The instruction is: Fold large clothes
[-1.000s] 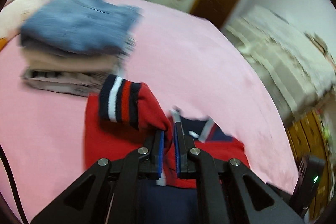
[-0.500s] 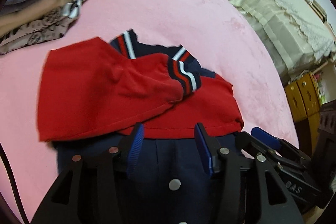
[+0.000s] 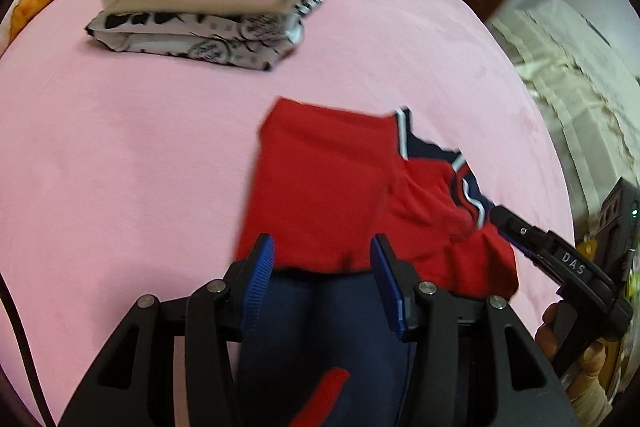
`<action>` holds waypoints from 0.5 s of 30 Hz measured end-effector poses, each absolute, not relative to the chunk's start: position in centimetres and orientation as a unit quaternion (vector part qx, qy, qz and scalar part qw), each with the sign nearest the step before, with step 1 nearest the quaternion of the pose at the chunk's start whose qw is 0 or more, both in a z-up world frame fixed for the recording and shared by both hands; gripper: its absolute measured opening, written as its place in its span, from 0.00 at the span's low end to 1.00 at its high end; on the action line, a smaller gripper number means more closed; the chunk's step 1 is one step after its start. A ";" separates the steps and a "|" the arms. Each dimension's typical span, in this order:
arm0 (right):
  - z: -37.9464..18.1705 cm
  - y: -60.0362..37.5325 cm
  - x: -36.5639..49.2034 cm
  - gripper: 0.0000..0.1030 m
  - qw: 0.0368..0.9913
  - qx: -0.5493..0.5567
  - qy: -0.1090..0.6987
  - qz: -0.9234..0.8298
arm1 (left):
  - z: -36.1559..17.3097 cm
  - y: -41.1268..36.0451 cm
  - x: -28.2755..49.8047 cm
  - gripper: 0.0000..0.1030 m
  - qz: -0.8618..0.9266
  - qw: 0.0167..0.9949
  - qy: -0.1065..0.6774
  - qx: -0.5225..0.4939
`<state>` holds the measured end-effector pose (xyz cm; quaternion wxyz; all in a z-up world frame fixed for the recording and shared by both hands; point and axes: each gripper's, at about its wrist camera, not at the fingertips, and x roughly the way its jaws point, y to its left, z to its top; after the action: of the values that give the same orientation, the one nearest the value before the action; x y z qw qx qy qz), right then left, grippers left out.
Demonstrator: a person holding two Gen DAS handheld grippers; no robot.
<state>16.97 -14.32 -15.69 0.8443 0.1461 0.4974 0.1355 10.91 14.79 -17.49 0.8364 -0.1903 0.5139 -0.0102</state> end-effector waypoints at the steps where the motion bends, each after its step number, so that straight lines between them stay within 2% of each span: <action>1: -16.0 -14.1 17.4 0.49 0.842 0.145 0.502 0.135 | -17.6 15.2 11.2 0.47 -0.006 0.838 0.510 -0.194; 7: -18.5 -13.9 19.0 0.47 0.814 0.172 0.539 0.131 | -18.8 15.9 12.9 0.47 0.003 0.834 0.510 -0.211; 8: -18.8 -13.8 19.1 0.30 0.810 0.177 0.543 0.136 | -19.0 16.0 13.2 0.47 0.005 0.833 0.512 -0.210; 9: -19.0 -13.7 19.1 0.19 0.806 0.176 0.548 0.139 | -19.2 15.9 13.4 0.47 0.005 0.833 0.512 -0.211; 11: -18.2 -13.6 18.7 0.14 0.812 0.172 0.539 0.145 | -19.2 15.8 13.7 0.47 0.005 0.833 0.512 -0.209; 15: -14.8 -14.4 16.6 0.13 0.833 0.171 0.507 0.142 | -18.9 15.5 13.8 0.47 0.001 0.836 0.509 -0.204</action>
<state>16.61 -14.45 -14.82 0.8326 0.1711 0.5073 0.1415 13.83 15.51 -18.89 0.8365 -0.2042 0.5085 0.0011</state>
